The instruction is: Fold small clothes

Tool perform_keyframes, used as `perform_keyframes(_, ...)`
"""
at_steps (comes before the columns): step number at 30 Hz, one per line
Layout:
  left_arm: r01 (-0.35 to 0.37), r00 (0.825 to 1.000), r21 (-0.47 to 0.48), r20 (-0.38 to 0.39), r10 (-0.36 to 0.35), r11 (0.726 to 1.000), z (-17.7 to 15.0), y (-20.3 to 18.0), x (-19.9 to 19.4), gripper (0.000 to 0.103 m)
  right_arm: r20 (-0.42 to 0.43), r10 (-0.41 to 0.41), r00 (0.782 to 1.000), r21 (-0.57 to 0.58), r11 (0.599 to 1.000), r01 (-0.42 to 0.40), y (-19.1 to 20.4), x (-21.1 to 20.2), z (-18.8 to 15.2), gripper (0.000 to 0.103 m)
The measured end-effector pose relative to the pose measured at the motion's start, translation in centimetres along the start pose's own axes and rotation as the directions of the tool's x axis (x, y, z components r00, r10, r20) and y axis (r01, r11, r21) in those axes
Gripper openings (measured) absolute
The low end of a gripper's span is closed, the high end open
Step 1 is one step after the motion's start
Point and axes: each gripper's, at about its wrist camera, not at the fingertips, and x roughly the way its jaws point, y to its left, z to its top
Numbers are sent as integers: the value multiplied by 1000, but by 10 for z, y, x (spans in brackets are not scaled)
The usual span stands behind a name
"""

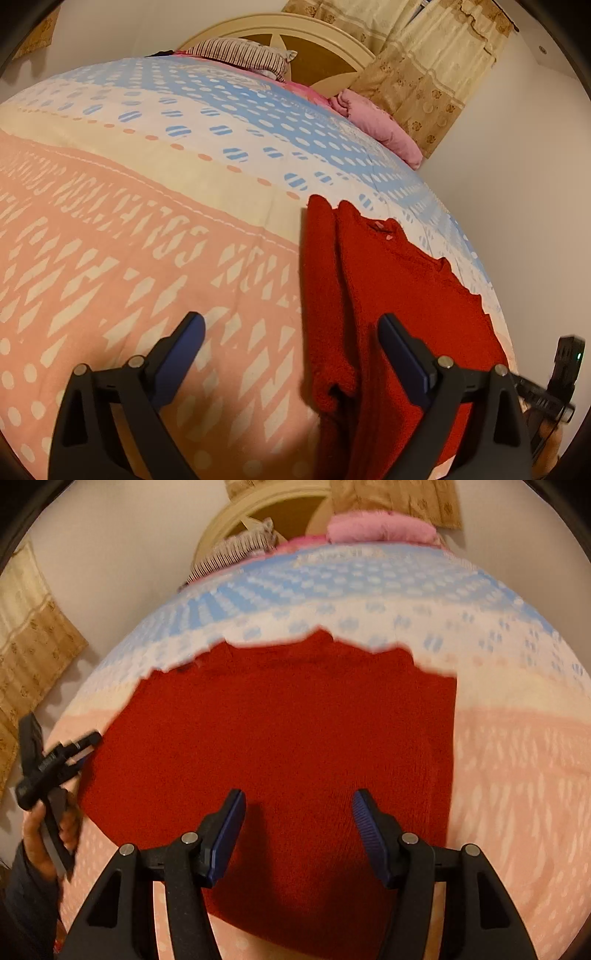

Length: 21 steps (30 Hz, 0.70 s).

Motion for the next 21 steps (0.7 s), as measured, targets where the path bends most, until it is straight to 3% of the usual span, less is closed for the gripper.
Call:
perform_keyframes(4, -5, 1000, 5, -1, 5, 1000, 0, 0, 0, 97, 50, -40, 998, -84, 996, 44, 10, -4, -21, 61)
perform_keyframes(12, -11, 1000, 9, -4, 11, 1000, -1, 0, 1, 98, 33, 7, 999, -63, 998, -5, 4, -13, -30, 62)
perform_keyframes(18, -28, 1000, 28, -11, 29, 999, -1, -2, 4, 98, 87, -49, 995, -109, 992, 59, 15, -16, -47, 62)
perform_keyframes(21, -35, 999, 41, -18, 36, 999, -1, -3, 5, 101, 86, -40, 996, -94, 994, 48, 12, -17, -48, 62)
